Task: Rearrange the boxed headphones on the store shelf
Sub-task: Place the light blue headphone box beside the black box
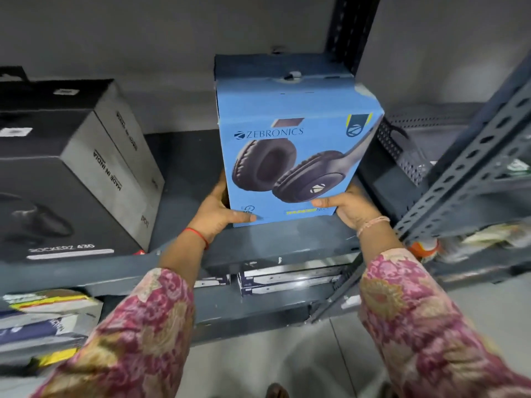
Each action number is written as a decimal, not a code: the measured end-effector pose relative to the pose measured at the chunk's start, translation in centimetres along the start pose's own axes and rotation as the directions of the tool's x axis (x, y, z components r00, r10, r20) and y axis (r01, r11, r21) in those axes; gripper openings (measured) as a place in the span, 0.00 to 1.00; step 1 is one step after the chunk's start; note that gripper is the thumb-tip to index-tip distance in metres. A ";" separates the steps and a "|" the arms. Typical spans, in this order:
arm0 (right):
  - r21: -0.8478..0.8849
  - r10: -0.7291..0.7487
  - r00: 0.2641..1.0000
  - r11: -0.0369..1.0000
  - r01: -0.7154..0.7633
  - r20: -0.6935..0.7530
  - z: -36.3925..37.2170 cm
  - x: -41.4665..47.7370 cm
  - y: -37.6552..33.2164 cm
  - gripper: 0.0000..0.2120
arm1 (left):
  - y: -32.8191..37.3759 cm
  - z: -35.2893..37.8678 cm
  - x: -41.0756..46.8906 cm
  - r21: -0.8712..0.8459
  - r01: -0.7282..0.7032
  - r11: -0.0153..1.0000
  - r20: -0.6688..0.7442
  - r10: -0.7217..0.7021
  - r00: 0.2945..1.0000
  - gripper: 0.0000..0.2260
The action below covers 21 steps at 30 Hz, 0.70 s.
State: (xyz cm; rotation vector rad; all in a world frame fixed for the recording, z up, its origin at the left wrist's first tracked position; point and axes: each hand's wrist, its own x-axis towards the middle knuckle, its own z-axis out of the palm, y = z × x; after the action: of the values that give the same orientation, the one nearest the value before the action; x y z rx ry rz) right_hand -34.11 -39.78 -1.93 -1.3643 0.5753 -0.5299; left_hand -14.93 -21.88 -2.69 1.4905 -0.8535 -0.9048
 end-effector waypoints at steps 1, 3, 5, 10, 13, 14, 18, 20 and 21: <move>0.000 0.000 1.000 1.000 0.000 0.008 0.1 -0.4 0.1 0.24 | 0.0 0.2 -0.4 0.000 0.010 1.000 -0.003 -0.010 1.000 0.44; -0.011 -0.004 1.000 1.000 0.004 0.029 0.2 -1.0 0.0 0.24 | 0.1 0.4 -0.9 -0.012 0.014 1.000 -0.011 -0.014 1.000 0.42; -0.018 0.000 0.999 1.000 0.001 0.037 0.2 -1.3 0.0 0.24 | 0.3 0.5 -1.3 -0.012 0.016 1.000 -0.003 -0.016 1.000 0.44; -0.003 0.028 0.999 1.000 -0.028 0.040 0.1 -1.4 -0.1 0.25 | 0.2 0.5 -1.5 -0.006 0.026 1.000 0.002 -0.026 1.000 0.45; 0.005 0.029 0.999 1.000 -0.029 0.040 0.0 -1.6 0.1 0.31 | 0.2 0.8 -1.8 -0.009 0.015 1.000 -0.011 -0.015 1.000 0.43; 0.007 0.030 0.999 1.000 -0.030 0.044 -0.1 -1.5 0.2 0.33 | -0.1 0.8 -1.7 -0.015 0.012 1.000 -0.007 -0.012 1.000 0.43; 0.005 0.024 0.999 1.000 -0.024 0.038 -0.1 -1.6 0.1 0.30 | -0.1 0.5 -1.6 -0.041 0.018 0.999 -0.005 -0.018 1.000 0.46; 0.002 0.019 0.998 1.000 -0.019 0.052 0.1 -1.8 0.1 0.35 | -0.2 0.6 -1.7 -0.039 0.021 0.999 -0.008 -0.022 1.000 0.46; -0.004 0.009 0.998 1.000 -0.009 0.056 0.1 -1.8 0.1 0.37 | -0.4 0.5 -1.5 -0.031 0.024 0.999 -0.010 -0.024 1.000 0.46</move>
State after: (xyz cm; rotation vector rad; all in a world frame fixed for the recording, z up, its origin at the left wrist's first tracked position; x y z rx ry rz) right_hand -35.41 -38.45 -1.92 -1.3751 0.5371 -0.4818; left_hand -16.06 -20.71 -2.97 1.4800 -0.8125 -0.9237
